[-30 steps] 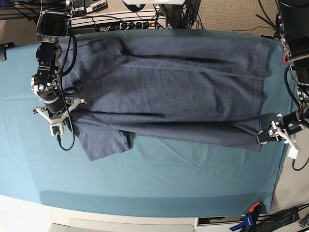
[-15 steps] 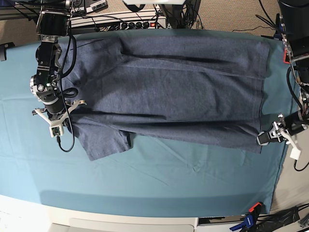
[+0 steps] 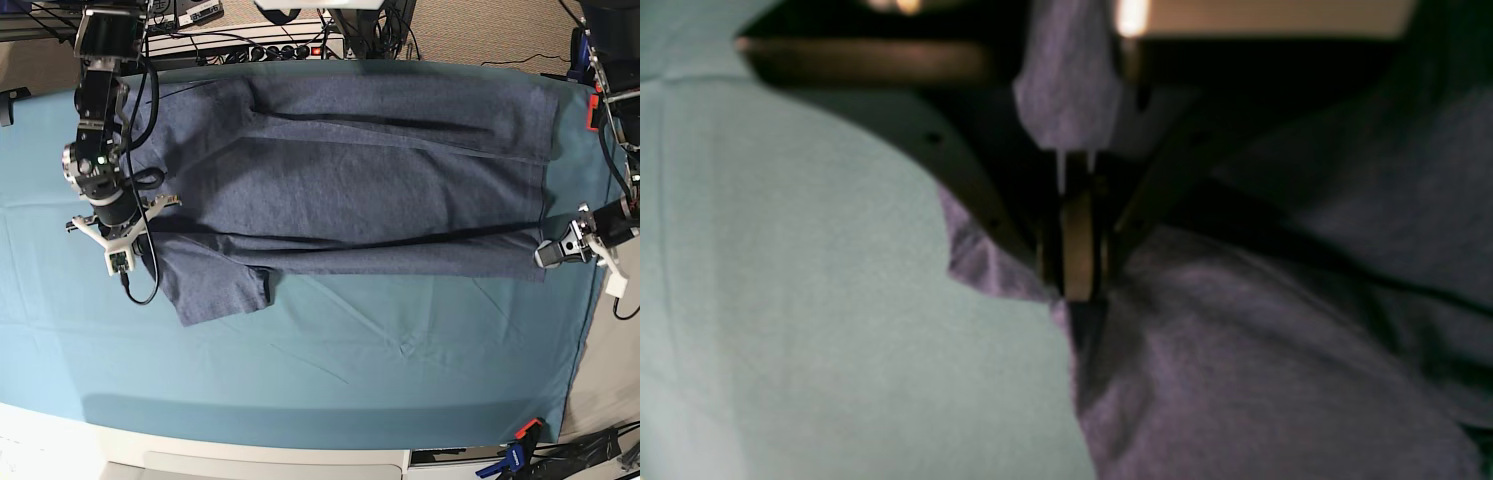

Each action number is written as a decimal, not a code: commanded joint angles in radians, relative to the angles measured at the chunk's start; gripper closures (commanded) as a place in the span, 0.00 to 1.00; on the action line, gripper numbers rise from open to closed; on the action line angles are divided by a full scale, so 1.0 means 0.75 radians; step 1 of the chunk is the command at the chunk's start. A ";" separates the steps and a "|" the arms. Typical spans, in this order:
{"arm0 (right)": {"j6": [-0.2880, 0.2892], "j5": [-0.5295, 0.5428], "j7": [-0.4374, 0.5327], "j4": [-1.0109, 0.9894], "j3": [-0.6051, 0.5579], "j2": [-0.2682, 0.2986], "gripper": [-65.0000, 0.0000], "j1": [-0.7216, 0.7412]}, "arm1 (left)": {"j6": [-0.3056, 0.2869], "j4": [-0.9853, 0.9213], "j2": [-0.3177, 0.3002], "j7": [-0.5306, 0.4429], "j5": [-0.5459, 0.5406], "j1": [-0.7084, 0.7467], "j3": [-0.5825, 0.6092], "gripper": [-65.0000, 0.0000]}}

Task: Fold the T-shirt properly
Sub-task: 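Lift the hem corners and fold the shirt toward the collar with both grippers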

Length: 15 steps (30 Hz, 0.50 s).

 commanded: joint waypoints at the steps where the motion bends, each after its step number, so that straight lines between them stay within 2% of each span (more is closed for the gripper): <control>1: -0.007 0.010 0.017 0.049 0.007 0.019 1.00 -0.002 | -0.011 0.021 -0.042 -0.009 -0.042 -0.021 -0.008 1.00; 8: -0.006 0.001 -0.001 0.151 0.009 0.020 1.00 -0.098 | -0.011 0.020 -0.077 0.048 -0.042 0.003 -0.008 1.00; 15: -0.006 -0.001 -0.007 0.150 0.009 0.020 1.00 -0.105 | -0.011 0.022 -0.112 0.049 -0.042 0.040 -0.008 1.00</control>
